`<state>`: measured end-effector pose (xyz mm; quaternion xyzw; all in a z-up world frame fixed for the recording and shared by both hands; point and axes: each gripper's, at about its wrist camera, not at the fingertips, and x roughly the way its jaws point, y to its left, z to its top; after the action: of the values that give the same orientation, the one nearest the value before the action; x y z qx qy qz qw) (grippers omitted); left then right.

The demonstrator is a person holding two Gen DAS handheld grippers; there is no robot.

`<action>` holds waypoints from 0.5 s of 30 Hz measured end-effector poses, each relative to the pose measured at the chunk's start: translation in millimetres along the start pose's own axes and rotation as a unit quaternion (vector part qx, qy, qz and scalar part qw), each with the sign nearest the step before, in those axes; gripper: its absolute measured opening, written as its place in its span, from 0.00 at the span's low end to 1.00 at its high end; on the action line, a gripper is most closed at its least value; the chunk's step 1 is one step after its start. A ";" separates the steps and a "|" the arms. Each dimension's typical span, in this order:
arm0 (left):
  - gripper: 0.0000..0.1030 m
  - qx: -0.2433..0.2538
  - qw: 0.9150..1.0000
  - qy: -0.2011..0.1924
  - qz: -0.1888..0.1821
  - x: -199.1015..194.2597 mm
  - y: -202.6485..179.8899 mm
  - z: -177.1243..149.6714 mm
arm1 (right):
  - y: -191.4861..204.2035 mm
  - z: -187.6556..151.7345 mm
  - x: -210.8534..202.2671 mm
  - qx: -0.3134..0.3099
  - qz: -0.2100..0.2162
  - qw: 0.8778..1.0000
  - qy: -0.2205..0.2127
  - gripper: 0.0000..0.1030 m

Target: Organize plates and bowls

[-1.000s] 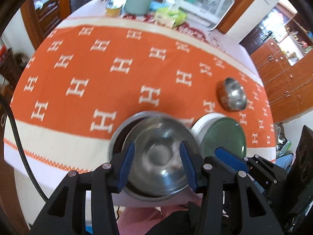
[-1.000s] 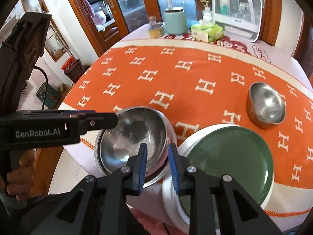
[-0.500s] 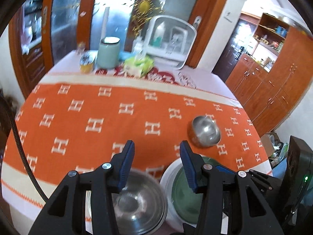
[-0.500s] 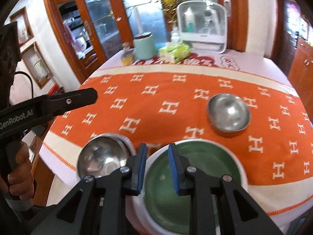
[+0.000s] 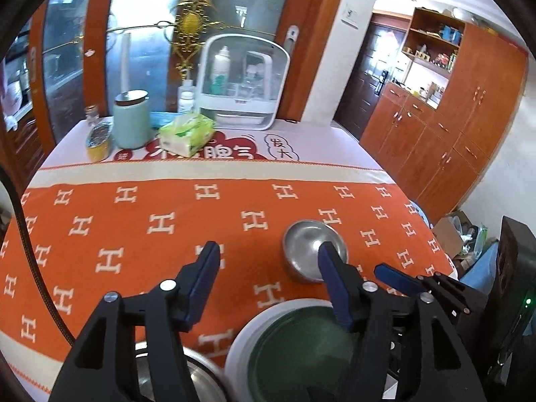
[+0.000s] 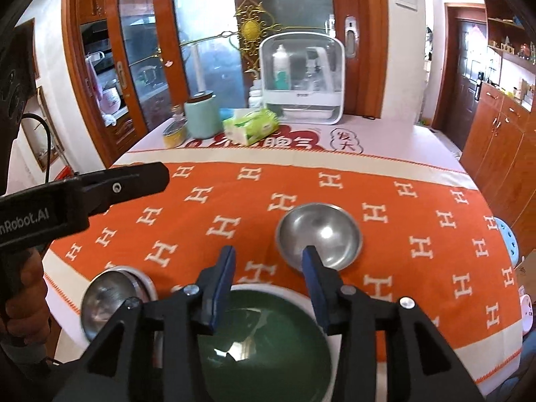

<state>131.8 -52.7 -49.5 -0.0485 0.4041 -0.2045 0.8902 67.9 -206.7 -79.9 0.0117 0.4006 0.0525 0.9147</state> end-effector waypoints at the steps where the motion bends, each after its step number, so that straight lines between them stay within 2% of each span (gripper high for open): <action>1: 0.60 0.004 1.000 0.004 0.000 6.6 -4.1 2.3 | -4.5 0.6 2.3 0.001 -0.003 1.000 -0.001 0.43; 5: 0.61 0.020 0.999 0.026 0.003 31.5 -17.0 8.5 | -23.5 3.5 13.1 0.010 -0.016 1.000 -0.011 0.54; 11: 0.64 0.041 0.997 0.064 0.007 67.9 -27.9 12.4 | -46.7 2.8 34.4 0.027 -0.026 0.999 -0.020 0.54; 15: 0.64 0.035 0.995 0.089 0.007 92.3 -25.8 12.3 | -57.1 -0.6 50.6 0.037 -0.026 0.999 -0.006 0.54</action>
<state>186.9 -114.4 -99.4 0.0045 0.4749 -0.2159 0.8532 106.5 -258.1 -120.9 0.0358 0.3966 0.0132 0.9172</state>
